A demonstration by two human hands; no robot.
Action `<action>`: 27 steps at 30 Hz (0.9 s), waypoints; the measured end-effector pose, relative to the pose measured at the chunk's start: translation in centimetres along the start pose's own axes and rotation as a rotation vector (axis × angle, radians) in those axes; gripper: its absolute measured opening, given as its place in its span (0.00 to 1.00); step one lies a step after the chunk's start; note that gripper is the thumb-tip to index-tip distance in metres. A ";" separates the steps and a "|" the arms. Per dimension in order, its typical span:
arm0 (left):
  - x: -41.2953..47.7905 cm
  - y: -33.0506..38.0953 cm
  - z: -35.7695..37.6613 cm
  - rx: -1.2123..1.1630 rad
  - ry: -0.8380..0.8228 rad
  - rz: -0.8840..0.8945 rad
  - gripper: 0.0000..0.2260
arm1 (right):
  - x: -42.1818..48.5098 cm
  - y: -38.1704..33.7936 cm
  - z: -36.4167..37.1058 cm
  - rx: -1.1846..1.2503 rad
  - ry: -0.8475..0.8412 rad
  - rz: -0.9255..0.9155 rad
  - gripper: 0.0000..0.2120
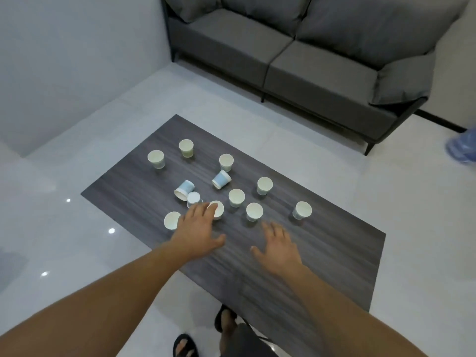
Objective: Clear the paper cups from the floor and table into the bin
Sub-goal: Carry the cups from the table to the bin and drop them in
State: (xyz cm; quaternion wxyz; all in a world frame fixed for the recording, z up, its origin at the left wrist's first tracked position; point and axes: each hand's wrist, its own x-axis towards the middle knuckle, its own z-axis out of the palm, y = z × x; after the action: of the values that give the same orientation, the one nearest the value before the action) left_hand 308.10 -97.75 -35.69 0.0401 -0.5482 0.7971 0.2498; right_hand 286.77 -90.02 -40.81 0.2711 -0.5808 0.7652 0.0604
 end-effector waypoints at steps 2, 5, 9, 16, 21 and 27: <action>3.0 0.3 -0.5 0.021 -0.019 -0.005 0.36 | 3.3 0.3 -0.4 0.021 -0.016 -0.009 0.38; 7.2 0.4 0.3 0.012 -0.052 -0.025 0.35 | 8.0 1.1 -0.1 0.041 -0.026 -0.005 0.39; 11.7 -1.0 4.2 -0.033 -0.120 -0.043 0.38 | 14.8 2.5 2.2 0.072 -0.051 0.048 0.43; 17.2 -2.3 13.9 -0.212 -0.291 0.040 0.38 | 24.5 4.0 8.7 0.103 -0.085 0.075 0.47; 19.7 -2.1 17.5 -0.286 -0.303 0.042 0.40 | 26.2 4.9 11.3 0.180 -0.082 0.082 0.38; 21.3 -0.6 17.4 -0.354 -0.276 0.069 0.44 | 21.9 5.0 9.4 0.695 -0.023 0.101 0.41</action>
State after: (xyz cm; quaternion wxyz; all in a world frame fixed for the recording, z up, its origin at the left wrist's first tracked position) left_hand 296.61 -108.38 -58.27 0.0435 -0.4798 0.7462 0.4595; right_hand 281.46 -103.36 -60.49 0.4576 -0.4146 0.7648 -0.1837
